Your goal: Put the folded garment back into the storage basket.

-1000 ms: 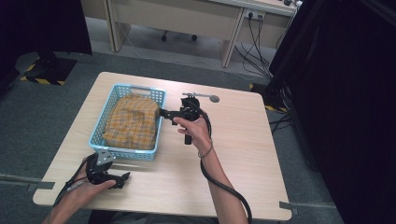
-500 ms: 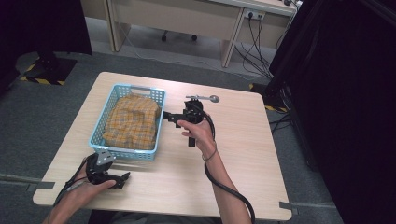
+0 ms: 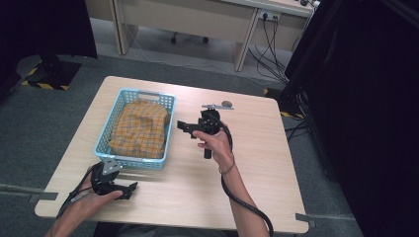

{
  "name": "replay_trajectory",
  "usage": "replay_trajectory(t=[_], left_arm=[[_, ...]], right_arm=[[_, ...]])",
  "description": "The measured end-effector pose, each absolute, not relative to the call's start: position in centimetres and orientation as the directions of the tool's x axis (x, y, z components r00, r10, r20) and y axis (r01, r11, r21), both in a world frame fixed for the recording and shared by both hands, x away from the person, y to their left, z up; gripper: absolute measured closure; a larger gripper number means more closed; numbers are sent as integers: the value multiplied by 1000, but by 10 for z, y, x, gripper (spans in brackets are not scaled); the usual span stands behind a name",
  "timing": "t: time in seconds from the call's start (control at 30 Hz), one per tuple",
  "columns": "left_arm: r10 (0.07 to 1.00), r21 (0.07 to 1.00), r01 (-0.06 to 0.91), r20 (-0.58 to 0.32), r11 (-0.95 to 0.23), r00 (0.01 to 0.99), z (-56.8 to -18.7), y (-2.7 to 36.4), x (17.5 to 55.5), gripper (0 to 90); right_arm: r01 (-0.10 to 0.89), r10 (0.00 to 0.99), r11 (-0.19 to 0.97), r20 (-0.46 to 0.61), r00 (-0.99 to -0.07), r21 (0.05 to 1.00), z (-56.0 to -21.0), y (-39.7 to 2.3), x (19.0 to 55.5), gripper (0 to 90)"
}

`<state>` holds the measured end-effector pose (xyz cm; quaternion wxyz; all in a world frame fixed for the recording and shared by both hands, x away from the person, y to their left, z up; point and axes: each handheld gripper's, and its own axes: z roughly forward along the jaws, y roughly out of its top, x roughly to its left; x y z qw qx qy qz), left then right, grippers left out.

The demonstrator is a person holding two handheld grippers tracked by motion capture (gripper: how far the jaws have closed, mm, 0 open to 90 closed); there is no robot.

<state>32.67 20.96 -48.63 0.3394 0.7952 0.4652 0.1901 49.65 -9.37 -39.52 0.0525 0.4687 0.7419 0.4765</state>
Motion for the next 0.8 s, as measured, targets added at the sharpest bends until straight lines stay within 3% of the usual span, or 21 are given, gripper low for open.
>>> replay_trajectory(t=[0.8], left_arm=[[869, 717, 610, -13, -337, 495, -486, 210, 327, 0]], right_arm=[[615, 738, 146, 329, -589, 775, -400, -105, 485, 39]])
